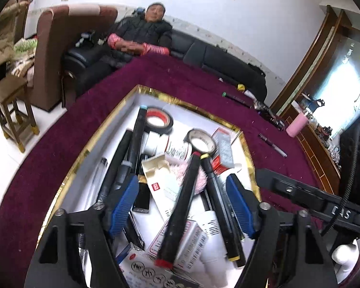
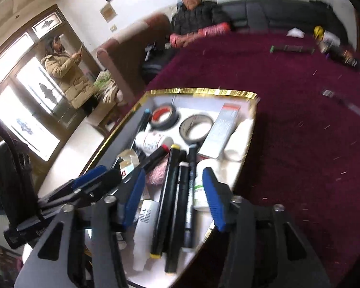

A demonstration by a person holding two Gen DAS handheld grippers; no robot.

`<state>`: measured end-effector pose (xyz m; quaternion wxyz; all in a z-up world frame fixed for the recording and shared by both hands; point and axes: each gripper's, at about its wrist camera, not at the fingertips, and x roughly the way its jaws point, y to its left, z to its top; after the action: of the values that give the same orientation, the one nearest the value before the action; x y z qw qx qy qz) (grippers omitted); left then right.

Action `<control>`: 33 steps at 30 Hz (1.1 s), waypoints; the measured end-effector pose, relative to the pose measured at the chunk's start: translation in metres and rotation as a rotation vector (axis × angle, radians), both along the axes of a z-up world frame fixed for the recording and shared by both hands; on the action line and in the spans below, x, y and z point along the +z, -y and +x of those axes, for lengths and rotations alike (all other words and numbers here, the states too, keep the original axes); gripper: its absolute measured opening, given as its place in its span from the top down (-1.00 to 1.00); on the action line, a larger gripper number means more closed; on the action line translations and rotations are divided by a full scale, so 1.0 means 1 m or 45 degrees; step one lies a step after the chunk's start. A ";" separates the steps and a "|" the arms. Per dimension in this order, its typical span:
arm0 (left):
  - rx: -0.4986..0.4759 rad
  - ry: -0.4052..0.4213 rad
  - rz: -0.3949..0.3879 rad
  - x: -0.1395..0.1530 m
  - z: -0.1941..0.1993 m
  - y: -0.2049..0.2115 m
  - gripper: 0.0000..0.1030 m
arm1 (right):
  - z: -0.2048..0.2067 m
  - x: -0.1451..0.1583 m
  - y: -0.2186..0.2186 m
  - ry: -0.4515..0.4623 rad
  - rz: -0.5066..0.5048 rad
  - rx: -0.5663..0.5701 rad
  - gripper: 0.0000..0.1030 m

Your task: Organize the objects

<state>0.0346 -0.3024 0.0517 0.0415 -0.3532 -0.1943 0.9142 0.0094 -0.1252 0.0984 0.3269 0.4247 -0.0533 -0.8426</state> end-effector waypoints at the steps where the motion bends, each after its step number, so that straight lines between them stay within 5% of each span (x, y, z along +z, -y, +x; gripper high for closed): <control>1: 0.004 -0.022 -0.006 0.004 0.003 -0.001 -0.49 | 0.007 0.006 -0.005 -0.041 0.010 -0.016 0.00; 8: 0.044 -0.136 -0.132 0.029 0.030 -0.025 -0.59 | 0.055 0.033 -0.030 -0.306 0.165 -0.176 -0.54; 13: 0.139 -0.252 -0.285 0.044 0.051 -0.046 -0.95 | 0.073 0.038 -0.056 -0.421 0.281 -0.277 -0.58; 22: 0.319 -0.270 -0.394 0.056 0.065 -0.060 -0.95 | 0.077 0.027 -0.085 -0.443 0.348 -0.324 -0.58; 33: 0.240 -0.192 -0.284 0.047 0.059 -0.057 -0.97 | 0.080 0.017 -0.085 -0.475 0.420 -0.312 -0.58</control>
<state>0.0940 -0.2451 0.0990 -0.0695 -0.2662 -0.1204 0.9539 0.0897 -0.0406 0.1157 0.1533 0.3001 0.0947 -0.9367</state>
